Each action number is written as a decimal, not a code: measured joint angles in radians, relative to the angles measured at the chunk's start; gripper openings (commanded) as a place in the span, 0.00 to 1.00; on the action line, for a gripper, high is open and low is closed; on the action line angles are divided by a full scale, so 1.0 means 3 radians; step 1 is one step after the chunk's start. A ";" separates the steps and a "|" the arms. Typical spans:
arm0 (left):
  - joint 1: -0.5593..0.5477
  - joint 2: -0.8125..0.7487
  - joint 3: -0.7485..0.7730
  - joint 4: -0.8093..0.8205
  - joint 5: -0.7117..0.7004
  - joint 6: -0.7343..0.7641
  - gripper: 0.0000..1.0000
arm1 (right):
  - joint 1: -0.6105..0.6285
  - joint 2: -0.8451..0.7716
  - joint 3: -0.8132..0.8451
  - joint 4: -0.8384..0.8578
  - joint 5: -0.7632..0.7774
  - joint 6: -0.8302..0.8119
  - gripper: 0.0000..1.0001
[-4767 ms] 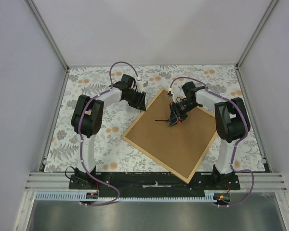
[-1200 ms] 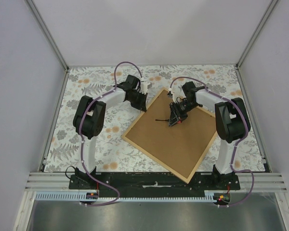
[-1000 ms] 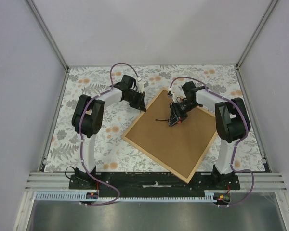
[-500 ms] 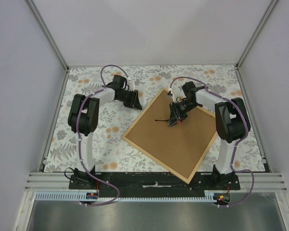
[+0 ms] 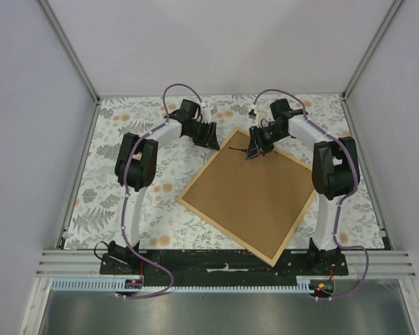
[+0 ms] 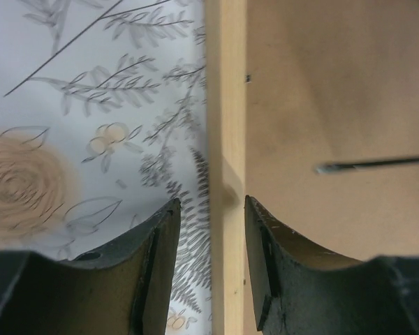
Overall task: Take the photo out of the frame
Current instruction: Release the photo frame item from the photo frame.
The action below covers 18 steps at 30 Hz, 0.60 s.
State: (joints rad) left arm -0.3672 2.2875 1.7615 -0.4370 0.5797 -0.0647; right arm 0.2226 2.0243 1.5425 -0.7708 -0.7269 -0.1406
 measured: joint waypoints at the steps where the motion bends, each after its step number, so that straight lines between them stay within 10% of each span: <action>1: -0.0004 0.0064 0.0034 -0.0014 0.0013 -0.0004 0.48 | -0.0033 0.0072 0.0083 0.0011 -0.0001 0.0028 0.00; 18: -0.0032 -0.0043 -0.0326 0.0229 0.0275 -0.0019 0.34 | -0.0205 0.0712 0.0584 -0.0058 -0.0150 0.0221 0.00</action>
State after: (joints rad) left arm -0.3767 2.2745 1.6638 -0.3683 0.6621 -0.0704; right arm 0.1612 2.2379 1.7176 -0.7883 -0.7719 -0.0742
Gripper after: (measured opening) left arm 0.345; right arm 0.324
